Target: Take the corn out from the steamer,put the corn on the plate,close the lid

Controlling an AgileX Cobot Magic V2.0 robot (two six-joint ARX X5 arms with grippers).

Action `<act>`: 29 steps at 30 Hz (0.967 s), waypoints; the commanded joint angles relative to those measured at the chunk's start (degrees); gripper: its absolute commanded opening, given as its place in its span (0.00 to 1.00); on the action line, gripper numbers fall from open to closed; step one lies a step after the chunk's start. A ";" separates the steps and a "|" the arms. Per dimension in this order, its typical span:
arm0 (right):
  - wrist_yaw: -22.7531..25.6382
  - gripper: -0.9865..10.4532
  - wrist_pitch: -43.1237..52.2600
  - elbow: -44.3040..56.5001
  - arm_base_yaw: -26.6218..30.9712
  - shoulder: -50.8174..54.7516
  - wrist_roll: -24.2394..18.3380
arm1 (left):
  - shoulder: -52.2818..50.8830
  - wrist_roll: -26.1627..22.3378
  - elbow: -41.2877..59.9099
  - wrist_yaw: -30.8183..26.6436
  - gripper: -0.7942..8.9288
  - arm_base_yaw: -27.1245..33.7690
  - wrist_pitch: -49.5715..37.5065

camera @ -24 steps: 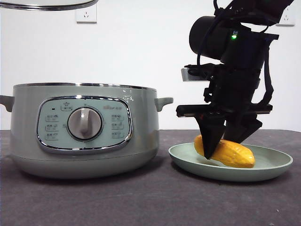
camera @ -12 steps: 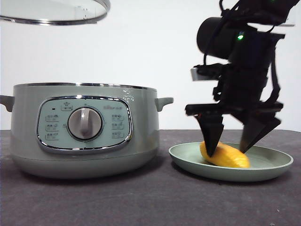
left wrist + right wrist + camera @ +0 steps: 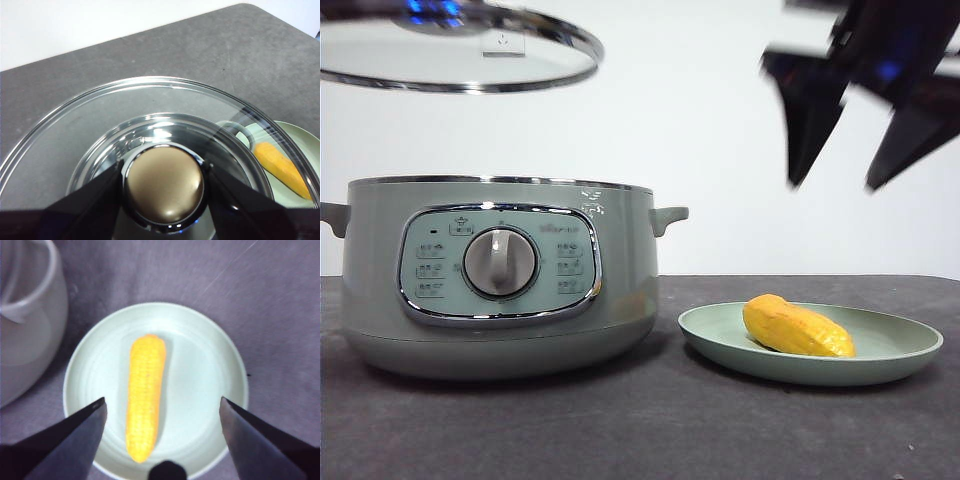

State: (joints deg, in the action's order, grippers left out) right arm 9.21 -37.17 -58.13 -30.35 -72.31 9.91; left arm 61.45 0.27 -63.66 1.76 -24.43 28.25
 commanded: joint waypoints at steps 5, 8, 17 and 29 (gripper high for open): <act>0.22 0.42 -4.50 0.17 -0.02 9.64 0.74 | 5.62 1.25 -0.57 0.24 0.07 0.00 -7.30; 0.22 0.42 -6.45 0.20 -0.02 12.72 0.76 | 8.26 1.25 -0.57 0.28 0.07 0.00 -8.46; 0.39 0.42 -8.70 0.20 -0.02 16.76 0.76 | 15.37 1.68 -0.57 3.39 0.07 -0.09 -8.74; 0.37 0.42 -9.90 0.20 -0.02 16.76 1.14 | 20.74 0.96 -0.57 4.17 0.08 -0.76 -4.70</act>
State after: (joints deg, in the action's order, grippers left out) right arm 9.26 -47.13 -58.13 -30.35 -55.53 10.20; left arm 80.40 1.28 -64.86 5.78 -24.99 22.96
